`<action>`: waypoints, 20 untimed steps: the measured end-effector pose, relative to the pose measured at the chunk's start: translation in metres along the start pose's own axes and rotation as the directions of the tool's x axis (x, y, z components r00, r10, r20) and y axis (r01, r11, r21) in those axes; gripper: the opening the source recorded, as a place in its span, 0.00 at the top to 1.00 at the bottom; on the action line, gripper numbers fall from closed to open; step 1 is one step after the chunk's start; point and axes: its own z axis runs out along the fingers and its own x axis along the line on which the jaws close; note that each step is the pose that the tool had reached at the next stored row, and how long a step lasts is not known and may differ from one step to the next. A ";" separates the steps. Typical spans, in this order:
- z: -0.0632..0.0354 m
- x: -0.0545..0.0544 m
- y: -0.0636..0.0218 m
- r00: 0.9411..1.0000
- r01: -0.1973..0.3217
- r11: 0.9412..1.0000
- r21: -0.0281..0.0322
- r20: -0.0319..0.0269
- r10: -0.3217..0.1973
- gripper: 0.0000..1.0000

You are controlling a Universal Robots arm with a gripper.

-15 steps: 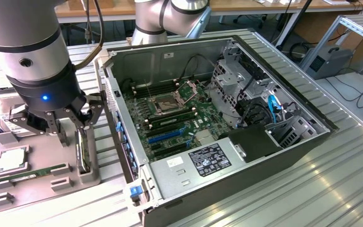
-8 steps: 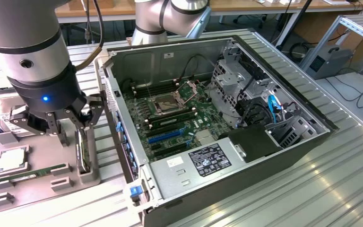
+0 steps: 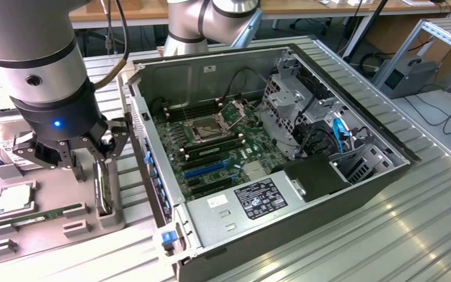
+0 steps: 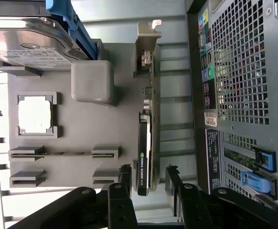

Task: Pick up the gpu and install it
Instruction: 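Pick up the gpu and move the gpu toward the slot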

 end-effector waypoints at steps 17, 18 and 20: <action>0.0063 -0.001 -0.0001 1.000 0.001 0.999 0.033 0.003 -0.001 0.58; 0.0067 -0.001 -0.0001 1.000 0.001 0.999 0.037 0.003 -0.001 0.58; 0.0072 -0.002 0.0000 1.000 0.001 0.999 0.042 0.003 -0.001 0.58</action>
